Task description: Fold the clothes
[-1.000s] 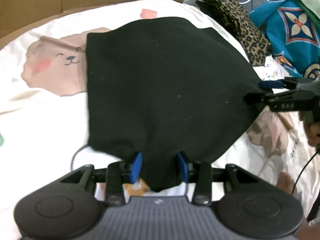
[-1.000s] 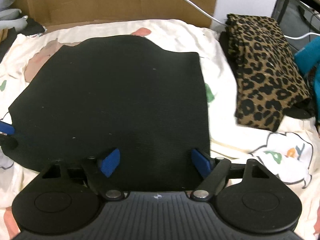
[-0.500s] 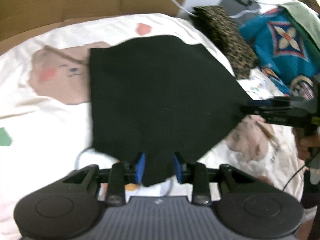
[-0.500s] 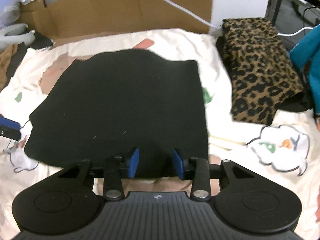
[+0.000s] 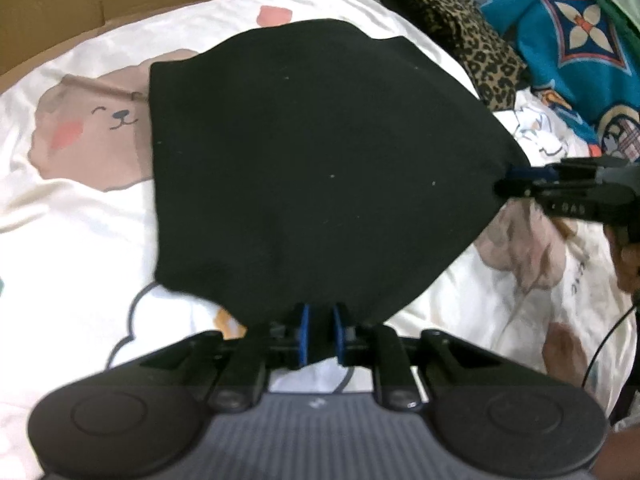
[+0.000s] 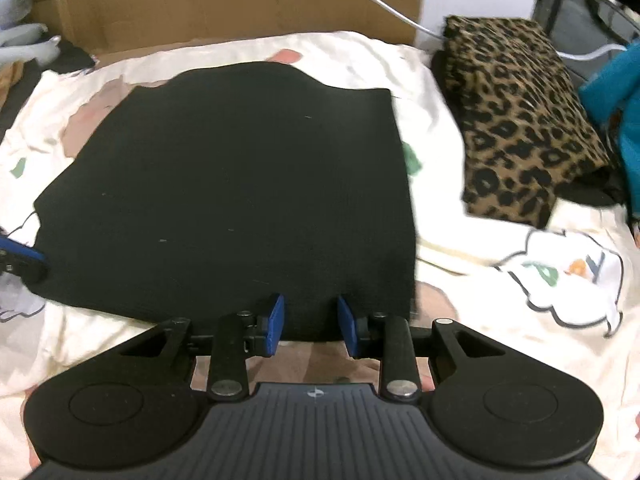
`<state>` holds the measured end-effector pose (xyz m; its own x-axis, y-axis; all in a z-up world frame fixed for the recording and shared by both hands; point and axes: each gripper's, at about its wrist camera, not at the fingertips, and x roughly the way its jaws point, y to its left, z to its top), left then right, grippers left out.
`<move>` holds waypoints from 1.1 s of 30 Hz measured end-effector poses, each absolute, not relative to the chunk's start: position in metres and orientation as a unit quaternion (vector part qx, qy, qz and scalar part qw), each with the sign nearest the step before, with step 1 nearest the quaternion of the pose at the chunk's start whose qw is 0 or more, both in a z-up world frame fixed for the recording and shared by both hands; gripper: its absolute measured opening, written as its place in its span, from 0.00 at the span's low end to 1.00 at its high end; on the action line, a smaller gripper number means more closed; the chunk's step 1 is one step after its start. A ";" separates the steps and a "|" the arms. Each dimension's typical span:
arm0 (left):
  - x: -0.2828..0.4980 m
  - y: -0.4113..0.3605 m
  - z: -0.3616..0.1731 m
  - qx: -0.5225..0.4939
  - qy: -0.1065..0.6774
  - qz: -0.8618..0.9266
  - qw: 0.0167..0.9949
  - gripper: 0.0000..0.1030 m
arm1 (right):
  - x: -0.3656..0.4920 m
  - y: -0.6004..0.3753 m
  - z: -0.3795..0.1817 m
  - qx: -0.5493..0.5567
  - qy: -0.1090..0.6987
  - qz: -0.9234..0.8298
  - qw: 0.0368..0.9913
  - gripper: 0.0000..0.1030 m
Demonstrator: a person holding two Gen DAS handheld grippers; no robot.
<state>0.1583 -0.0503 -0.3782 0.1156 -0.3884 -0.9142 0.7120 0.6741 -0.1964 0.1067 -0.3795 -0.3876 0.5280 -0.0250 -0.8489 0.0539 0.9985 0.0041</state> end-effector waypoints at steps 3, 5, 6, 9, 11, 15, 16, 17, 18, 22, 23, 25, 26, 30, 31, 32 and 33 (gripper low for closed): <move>0.160 -0.040 -0.374 0.146 0.554 -0.367 0.733 0.15 | 0.104 -0.385 -0.387 0.010 0.487 -0.032 0.873 0.34; 0.165 -0.029 -0.372 0.124 0.568 -0.358 0.730 0.15 | 0.103 -0.389 -0.387 0.007 0.488 -0.038 0.872 0.34; 0.168 -0.024 -0.369 0.111 0.574 -0.355 0.730 0.15 | 0.102 -0.391 -0.387 0.005 0.489 -0.041 0.872 0.34; 0.175 -0.015 -0.361 0.087 0.579 -0.350 0.731 0.17 | 0.099 -0.396 -0.383 0.021 0.488 -0.047 0.871 0.35; 0.177 -0.014 -0.358 0.079 0.575 -0.354 0.734 0.22 | 0.097 -0.400 -0.378 0.041 0.487 -0.051 0.871 0.36; 0.180 -0.010 -0.365 0.052 0.586 -0.351 0.728 0.31 | 0.095 -0.410 -0.376 0.094 0.491 -0.058 0.864 0.38; 0.181 -0.008 -0.368 0.042 0.591 -0.349 0.726 0.31 | 0.095 -0.414 -0.379 0.112 0.495 -0.060 0.860 0.39; 0.182 -0.005 -0.371 0.030 0.597 -0.347 0.723 0.33 | 0.094 -0.417 -0.382 0.129 0.499 -0.065 0.854 0.40; 0.183 -0.002 -0.375 0.017 0.602 -0.345 0.720 0.34 | 0.093 -0.420 -0.385 0.145 0.502 -0.067 0.850 0.40; 0.187 0.008 -0.394 -0.041 0.625 -0.332 0.705 0.39 | 0.090 -0.429 -0.395 0.206 0.503 -0.070 0.837 0.50; 0.188 0.009 -0.400 -0.053 0.629 -0.330 0.702 0.40 | 0.090 -0.431 -0.397 0.216 0.501 -0.071 0.835 0.51; 0.190 0.011 -0.411 -0.081 0.635 -0.326 0.696 0.43 | 0.092 -0.434 -0.401 0.234 0.498 -0.074 0.832 0.54; 0.193 0.013 -0.416 -0.102 0.639 -0.324 0.690 0.46 | 0.093 -0.435 -0.403 0.243 0.496 -0.076 0.830 0.55; 0.202 0.024 -0.428 -0.170 0.651 -0.317 0.668 0.43 | 0.095 -0.440 -0.410 0.276 0.487 -0.084 0.824 0.55; 0.202 0.025 -0.429 -0.173 0.653 -0.316 0.666 0.34 | 0.096 -0.442 -0.410 0.282 0.485 -0.086 0.823 0.55; 0.203 0.026 -0.430 -0.174 0.654 -0.316 0.665 0.20 | 0.096 -0.443 -0.410 0.288 0.482 -0.088 0.823 0.55; 0.203 0.027 -0.429 -0.178 0.654 -0.316 0.664 0.15 | 0.096 -0.444 -0.411 0.293 0.480 -0.090 0.822 0.52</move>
